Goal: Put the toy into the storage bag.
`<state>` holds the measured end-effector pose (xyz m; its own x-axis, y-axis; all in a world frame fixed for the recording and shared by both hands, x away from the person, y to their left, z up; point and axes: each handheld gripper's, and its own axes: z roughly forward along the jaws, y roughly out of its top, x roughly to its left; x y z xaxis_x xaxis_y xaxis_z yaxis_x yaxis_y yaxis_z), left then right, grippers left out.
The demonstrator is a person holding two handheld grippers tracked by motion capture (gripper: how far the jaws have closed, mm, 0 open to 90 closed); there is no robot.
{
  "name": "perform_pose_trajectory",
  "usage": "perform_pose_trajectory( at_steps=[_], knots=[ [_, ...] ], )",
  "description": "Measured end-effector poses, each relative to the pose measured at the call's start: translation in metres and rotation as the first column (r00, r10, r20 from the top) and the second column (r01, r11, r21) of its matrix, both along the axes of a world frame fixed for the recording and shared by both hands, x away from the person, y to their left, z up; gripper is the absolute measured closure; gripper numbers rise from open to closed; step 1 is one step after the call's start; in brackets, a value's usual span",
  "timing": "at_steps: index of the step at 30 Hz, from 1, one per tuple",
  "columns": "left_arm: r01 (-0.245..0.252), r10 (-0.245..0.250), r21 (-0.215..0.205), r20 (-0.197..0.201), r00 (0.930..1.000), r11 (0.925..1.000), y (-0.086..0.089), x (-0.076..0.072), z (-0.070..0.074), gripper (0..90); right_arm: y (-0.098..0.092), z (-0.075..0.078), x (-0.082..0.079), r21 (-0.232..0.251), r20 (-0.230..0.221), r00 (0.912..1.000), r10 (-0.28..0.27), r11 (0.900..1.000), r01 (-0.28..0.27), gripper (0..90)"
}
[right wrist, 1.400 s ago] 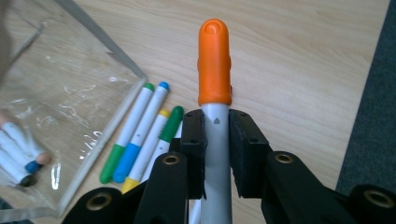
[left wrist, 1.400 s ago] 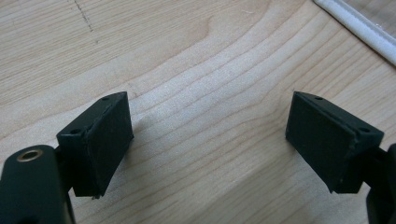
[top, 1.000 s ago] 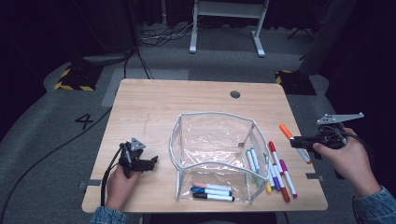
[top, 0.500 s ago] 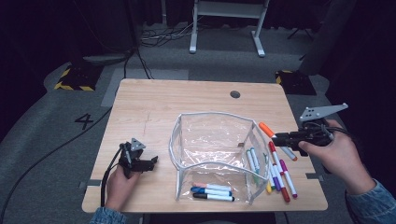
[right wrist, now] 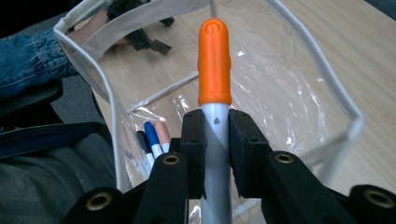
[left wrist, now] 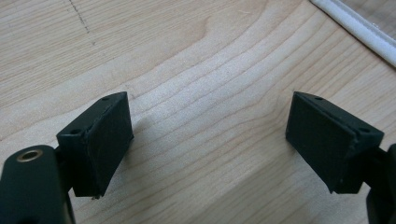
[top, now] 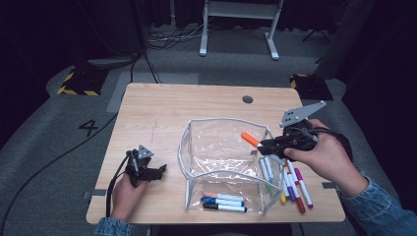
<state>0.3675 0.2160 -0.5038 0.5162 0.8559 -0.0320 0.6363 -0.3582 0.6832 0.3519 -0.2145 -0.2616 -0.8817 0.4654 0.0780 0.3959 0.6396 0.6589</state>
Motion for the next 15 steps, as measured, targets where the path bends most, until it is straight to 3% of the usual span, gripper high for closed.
perform_pose_trajectory(
  at_steps=[8, 15],
  knots=[
    [0.002, -0.002, 0.002, 0.001, 1.0, 1.0, 0.0, 0.0, 0.0, 14.9, 0.034, -0.004, 0.005, -0.036, -0.029, 0.9959, 0.085, 0.996, -0.086, 76.9],
    [0.004, -0.004, 0.007, 0.002, 1.0, 1.0, 0.0, -0.001, 0.0, 14.9, 0.056, -0.016, 0.009, -0.048, -0.065, 0.9862, 0.152, 0.987, -0.155, 76.9]
  ],
)
